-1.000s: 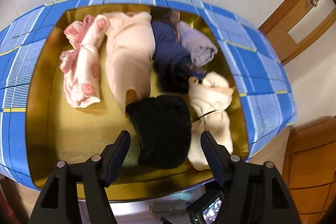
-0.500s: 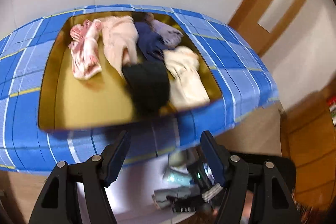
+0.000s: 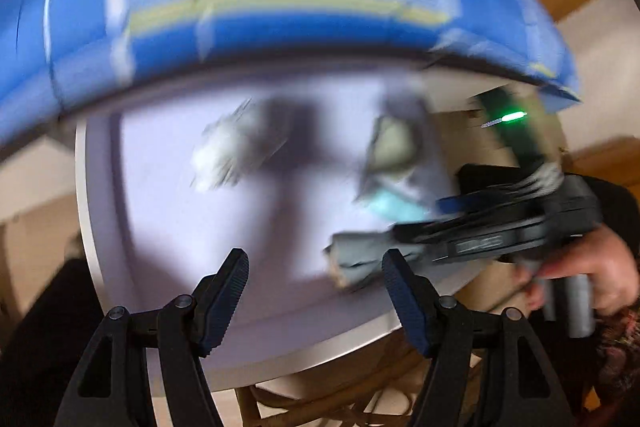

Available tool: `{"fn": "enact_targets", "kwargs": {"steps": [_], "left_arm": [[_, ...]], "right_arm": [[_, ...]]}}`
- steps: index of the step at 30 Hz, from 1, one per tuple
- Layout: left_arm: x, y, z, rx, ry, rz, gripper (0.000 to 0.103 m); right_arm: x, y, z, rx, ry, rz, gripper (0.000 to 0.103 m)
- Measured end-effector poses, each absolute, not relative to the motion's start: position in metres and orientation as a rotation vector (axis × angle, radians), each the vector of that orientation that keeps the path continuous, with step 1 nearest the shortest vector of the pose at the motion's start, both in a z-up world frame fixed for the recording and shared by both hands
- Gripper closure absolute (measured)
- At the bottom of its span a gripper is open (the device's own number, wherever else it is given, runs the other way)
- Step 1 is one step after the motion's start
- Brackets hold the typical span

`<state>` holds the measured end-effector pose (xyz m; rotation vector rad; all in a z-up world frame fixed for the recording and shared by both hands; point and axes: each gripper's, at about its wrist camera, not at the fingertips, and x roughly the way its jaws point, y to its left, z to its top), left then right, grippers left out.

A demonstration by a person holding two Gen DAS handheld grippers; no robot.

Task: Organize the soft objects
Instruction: 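Move the open left tool back down over the drawer, then lower the open right gripper around the grey-green rolled cloth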

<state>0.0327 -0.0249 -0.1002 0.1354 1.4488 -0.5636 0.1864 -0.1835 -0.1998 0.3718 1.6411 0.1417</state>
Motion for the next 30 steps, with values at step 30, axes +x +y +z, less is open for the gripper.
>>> {"fn": "enact_targets", "kwargs": {"steps": [30], "left_arm": [[0.045, 0.042, -0.183, -0.064, 1.631, -0.264, 0.033]], "right_arm": [[0.177, -0.122, -0.271, -0.113, 1.880, 0.265, 0.014]]}}
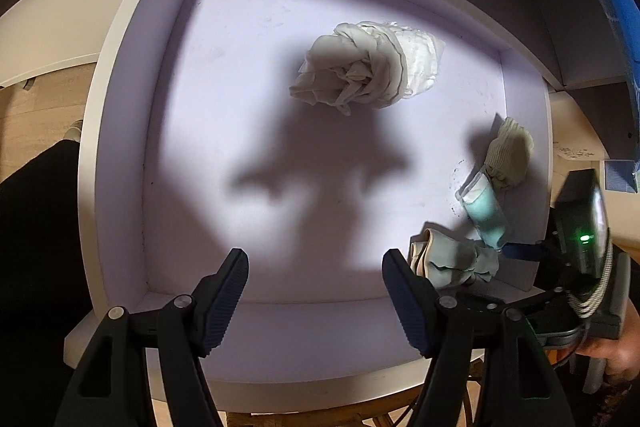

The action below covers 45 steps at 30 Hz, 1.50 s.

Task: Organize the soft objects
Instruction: 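Lower the open right gripper around the grey-green rolled cloth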

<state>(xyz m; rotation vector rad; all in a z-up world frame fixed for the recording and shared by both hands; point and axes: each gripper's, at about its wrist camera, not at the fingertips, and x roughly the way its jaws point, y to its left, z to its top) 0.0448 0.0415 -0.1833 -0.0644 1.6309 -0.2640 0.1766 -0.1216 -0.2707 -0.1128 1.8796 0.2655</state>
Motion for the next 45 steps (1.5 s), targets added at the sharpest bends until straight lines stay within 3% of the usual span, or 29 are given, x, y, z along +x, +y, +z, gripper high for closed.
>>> {"fn": "enact_targets", "kwargs": {"steps": [3, 9, 15, 21, 23, 28, 31, 40, 45], "left_arm": [[0.045, 0.041, -0.184, -0.063, 1.634, -0.263, 0.033], [0.045, 0.041, -0.186, -0.064, 1.638, -0.259, 0.033], [0.045, 0.039, -0.189, -0.057, 1.639, -0.254, 0.033], [0.045, 0.033, -0.193, -0.039, 1.635, -0.260, 0.033], [0.046, 0.030, -0.193, -0.028, 1.630, -0.269, 0.033], [0.046, 0.027, -0.191, -0.024, 1.603, -0.281, 0.033], [0.050, 0.022, -0.190, -0.010, 1.574, -0.281, 0.033], [0.077, -0.039, -0.180, 0.349, 1.411, -0.364, 0.033], [0.096, -0.079, -0.186, 0.601, 1.313, -0.429, 0.033]], "right_arm": [[0.175, -0.115, -0.283, -0.168, 1.904, 0.277, 0.014], [0.189, -0.122, -0.291, -0.148, 1.856, 0.194, 0.023], [0.212, -0.148, -0.261, 0.177, 1.697, 0.148, 0.023], [0.198, -0.132, -0.270, 0.058, 1.768, 0.194, 0.023], [0.192, -0.125, -0.279, 0.011, 1.795, 0.189, 0.027], [0.196, -0.122, -0.292, -0.011, 1.800, 0.174, 0.047], [0.190, -0.137, -0.298, 0.126, 1.809, 0.140, 0.051], [0.189, -0.153, -0.300, 0.258, 1.804, 0.086, 0.050], [0.178, -0.149, -0.321, 0.298, 1.823, 0.083, 0.036]]}}
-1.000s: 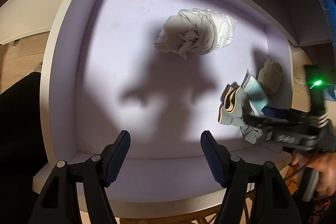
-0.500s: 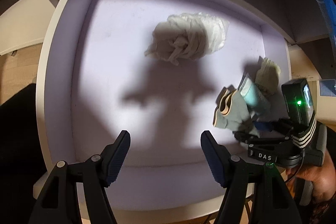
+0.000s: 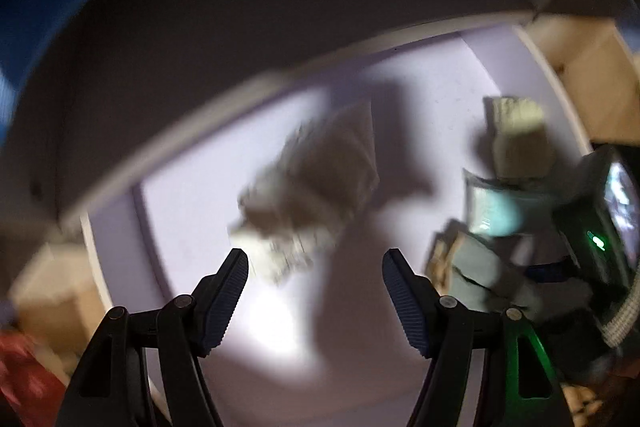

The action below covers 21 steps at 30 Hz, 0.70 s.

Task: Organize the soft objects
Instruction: 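Lower the open right gripper around the grey-green rolled cloth, then grasp the white cloth bundle with the left gripper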

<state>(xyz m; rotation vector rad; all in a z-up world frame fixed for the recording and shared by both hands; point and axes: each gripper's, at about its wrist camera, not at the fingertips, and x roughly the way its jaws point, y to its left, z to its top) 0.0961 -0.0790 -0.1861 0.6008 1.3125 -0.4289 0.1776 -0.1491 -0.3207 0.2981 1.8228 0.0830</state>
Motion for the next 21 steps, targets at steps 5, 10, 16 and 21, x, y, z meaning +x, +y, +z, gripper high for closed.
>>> {"fn": "enact_targets", "kwargs": {"steps": [5, 10, 16, 21], "left_arm": [[0.117, -0.101, -0.202, 0.743, 1.278, -0.460, 0.033], [0.131, -0.104, -0.224, 0.763, 1.325, -0.473, 0.032], [0.139, -0.094, -0.236, 0.721, 1.371, -0.452, 0.030], [0.136, -0.076, -0.252, 0.686, 1.447, -0.427, 0.035]], "right_arm": [[0.172, -0.148, -0.332, 0.300, 1.827, 0.098, 0.030], [0.171, -0.149, -0.331, 0.311, 1.825, 0.100, 0.028], [0.171, -0.154, -0.323, 0.316, 1.824, 0.100, 0.026], [0.171, -0.159, -0.317, 0.314, 1.821, 0.097, 0.026]]}}
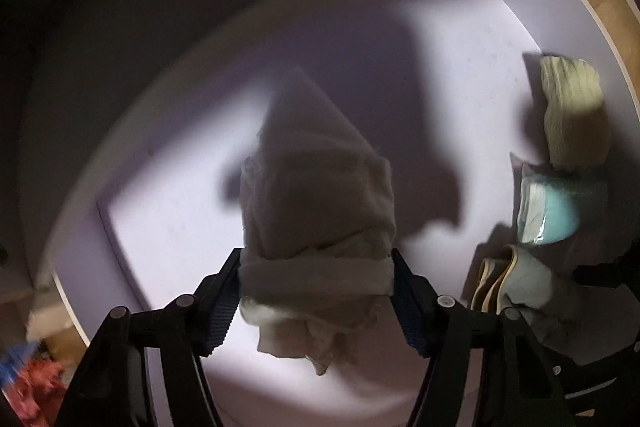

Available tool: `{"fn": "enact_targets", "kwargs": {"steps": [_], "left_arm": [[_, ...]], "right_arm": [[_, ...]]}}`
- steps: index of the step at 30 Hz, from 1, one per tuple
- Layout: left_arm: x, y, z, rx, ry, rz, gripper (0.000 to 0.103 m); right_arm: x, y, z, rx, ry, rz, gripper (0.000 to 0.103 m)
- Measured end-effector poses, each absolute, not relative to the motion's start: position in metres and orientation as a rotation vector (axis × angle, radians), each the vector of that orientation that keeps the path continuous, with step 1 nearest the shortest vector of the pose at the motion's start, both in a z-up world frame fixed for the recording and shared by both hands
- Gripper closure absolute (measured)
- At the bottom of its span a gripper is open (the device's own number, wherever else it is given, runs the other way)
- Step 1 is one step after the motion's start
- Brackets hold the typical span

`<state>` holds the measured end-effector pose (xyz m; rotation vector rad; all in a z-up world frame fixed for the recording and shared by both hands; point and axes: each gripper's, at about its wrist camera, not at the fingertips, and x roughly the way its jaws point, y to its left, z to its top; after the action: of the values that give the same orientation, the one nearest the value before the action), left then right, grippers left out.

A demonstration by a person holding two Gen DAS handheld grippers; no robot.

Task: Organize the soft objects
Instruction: 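Grasp the white cloth bundle with the left gripper, then lift the white cloth bundle with the left gripper toward the gold box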

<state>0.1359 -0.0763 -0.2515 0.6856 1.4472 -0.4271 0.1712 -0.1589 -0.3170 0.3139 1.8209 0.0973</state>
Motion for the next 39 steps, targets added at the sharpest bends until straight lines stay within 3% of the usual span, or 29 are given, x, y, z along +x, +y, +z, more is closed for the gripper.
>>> {"fn": "enact_targets", "kwargs": {"steps": [7, 16, 22, 39], "left_arm": [[0.133, -0.044, -0.251, 0.496, 1.495, -0.362, 0.040], [0.109, -0.004, -0.253, 0.530, 1.488, -0.273, 0.043], [0.104, -0.018, -0.247, 0.512, 1.447, -0.249, 0.045], [0.062, -0.017, -0.174, 0.513, 1.306, -0.302, 0.045]], "right_arm": [[0.171, -0.158, -0.317, 0.297, 1.818, 0.093, 0.026], [0.170, -0.149, -0.319, 0.252, 1.810, 0.086, 0.025], [0.170, -0.146, -0.319, 0.226, 1.798, 0.085, 0.025], [0.170, -0.145, -0.319, 0.211, 1.795, 0.086, 0.025]]}}
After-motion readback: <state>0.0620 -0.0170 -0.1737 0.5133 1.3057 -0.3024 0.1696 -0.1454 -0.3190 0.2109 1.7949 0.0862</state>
